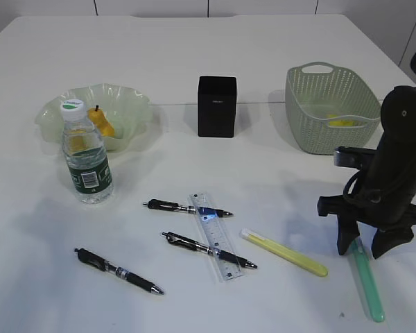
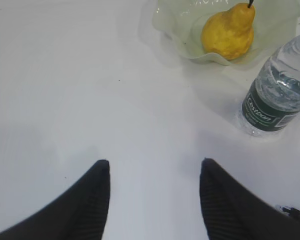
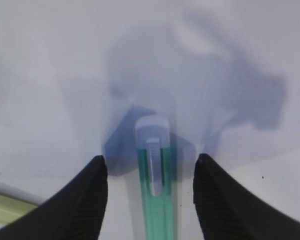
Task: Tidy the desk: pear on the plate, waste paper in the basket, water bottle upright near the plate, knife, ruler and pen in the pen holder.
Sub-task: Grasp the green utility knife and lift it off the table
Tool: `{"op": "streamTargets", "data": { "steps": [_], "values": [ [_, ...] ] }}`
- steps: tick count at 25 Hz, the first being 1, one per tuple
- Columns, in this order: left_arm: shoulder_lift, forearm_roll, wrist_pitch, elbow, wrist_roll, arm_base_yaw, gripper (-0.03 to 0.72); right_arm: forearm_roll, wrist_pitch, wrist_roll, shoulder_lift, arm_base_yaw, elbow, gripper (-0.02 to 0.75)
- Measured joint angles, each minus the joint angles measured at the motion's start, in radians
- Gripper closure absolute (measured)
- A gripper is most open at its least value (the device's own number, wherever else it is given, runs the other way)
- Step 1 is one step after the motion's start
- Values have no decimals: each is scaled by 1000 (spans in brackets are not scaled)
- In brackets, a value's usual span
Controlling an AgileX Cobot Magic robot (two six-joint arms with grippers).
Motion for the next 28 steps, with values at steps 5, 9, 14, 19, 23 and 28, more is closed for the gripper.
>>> {"op": "streamTargets", "data": {
  "steps": [5,9,14,19,23,28],
  "values": [
    [0,0,0,0,0,0,286,0,-3,0,0,0,0,331],
    [0,0,0,0,0,0,286,0,-15,0,0,0,0,331],
    [0,0,0,0,0,0,286,0,-31,0,0,0,0,331],
    [0,0,2,0,0,0,286,0,-46,0,0,0,0,331],
    [0,0,2,0,0,0,286,-19,-46,0,0,0,0,331],
    [0,0,2,0,0,0,286,-50,-33,0,0,0,0,331]
  ]
}}
